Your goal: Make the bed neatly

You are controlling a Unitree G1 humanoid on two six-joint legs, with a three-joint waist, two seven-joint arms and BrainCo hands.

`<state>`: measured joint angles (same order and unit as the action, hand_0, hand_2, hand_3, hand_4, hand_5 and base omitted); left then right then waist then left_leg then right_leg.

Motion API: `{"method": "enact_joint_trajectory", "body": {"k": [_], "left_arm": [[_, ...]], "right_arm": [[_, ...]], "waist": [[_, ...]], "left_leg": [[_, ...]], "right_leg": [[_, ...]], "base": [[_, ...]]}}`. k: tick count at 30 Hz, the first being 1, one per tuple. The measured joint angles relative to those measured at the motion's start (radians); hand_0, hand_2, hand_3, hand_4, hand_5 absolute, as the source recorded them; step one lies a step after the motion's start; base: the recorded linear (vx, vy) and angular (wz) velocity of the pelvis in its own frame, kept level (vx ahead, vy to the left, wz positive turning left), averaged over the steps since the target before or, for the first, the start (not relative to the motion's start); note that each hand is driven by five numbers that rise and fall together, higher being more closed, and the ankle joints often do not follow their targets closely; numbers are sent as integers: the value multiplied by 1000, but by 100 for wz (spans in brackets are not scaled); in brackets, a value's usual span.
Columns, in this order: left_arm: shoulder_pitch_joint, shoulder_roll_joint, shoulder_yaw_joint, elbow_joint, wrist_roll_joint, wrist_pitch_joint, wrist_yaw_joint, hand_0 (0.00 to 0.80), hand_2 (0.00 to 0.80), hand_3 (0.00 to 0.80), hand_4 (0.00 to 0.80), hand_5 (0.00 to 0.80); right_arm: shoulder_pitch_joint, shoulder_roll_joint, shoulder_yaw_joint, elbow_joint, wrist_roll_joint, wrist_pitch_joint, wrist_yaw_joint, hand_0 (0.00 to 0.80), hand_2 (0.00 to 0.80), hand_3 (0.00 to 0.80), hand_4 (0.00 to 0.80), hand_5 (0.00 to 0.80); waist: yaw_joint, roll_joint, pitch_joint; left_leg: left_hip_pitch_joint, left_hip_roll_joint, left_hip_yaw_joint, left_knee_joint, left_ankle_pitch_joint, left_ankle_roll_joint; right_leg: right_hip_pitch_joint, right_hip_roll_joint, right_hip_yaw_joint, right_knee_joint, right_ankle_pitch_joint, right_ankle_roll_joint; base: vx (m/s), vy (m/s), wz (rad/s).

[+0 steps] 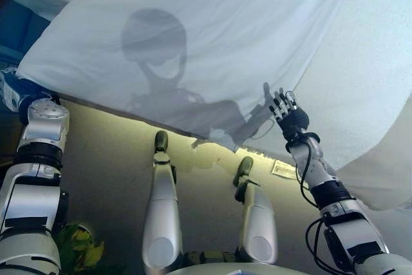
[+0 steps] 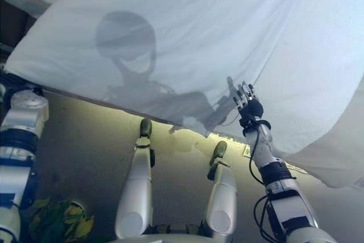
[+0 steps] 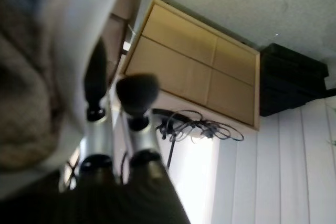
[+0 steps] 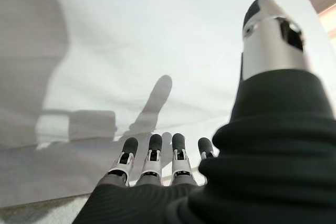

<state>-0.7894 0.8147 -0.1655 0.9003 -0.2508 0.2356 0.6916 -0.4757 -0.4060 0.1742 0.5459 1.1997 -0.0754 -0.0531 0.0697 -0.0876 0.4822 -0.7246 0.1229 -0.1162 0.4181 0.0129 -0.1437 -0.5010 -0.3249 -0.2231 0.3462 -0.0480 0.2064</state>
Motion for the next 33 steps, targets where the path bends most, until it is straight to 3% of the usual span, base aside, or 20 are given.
{"method": "enact_joint_trajectory", "body": {"k": [1,2,3,9,21,27,31,33], "left_arm": [[-5,3,0,3,2,10,-15,800,800,800,800,800],[-6,9,0,5,2,17,-34,486,486,486,486,486],[-11,16,0,20,2,19,-53,0,0,0,0,0],[3,36,1,124,1,22,-104,0,0,0,0,0],[205,7,113,113,-71,-205,-164,0,0,0,0,0],[332,-109,131,78,-81,-268,-167,0,0,0,0,0],[421,-185,130,53,-79,-275,-166,0,0,0,0,0],[479,-225,130,43,-79,-302,-165,0,0,0,0,0]], "right_arm": [[1,0,0,0,1,0,0,0,0,0,0,0],[1,0,1,-2,3,0,0,0,0,0,0,0],[1,0,1,-7,7,0,0,0,0,0,0,0],[13,0,9,-24,19,0,0,0,0,0,0,0],[47,43,-4,-28,30,-1,-43,0,0,0,0,0],[78,53,-57,-27,28,-1,-52,0,0,0,0,0],[116,67,-97,-21,25,-1,-53,0,0,0,0,0],[158,74,-113,-19,20,-1,-51,0,0,0,0,0]], "waist": [[0,0,0],[0,0,0],[0,0,0],[7,-1,-1],[34,-5,-3],[54,-5,-13],[57,-5,-50],[55,-3,-108]], "left_leg": [[1,4,-2,3,-1,-1],[1,7,-4,5,-2,-3],[1,9,-4,7,-3,-4],[35,11,-7,10,-5,-8],[138,5,-10,-53,2,-10],[207,-8,-3,-87,4,-7],[267,-14,7,-131,10,-6],[280,-18,11,-158,13,2]], "right_leg": [[5,3,-4,-1,0,0],[8,7,-6,-1,-1,-1],[9,9,-7,-1,-1,-1],[46,12,-12,-1,-4,-6],[153,10,-32,-50,-5,-4],[228,2,-30,-94,-2,0],[280,-3,-30,-122,1,6],[289,-7,-30,-143,0,5]], "base": [[16,-83,2],[19,-101,1],[21,-98,-3],[-5,-84,2],[-15,-93,5],[32,-53,6],[56,-47,2],[62,-42,3]]}}
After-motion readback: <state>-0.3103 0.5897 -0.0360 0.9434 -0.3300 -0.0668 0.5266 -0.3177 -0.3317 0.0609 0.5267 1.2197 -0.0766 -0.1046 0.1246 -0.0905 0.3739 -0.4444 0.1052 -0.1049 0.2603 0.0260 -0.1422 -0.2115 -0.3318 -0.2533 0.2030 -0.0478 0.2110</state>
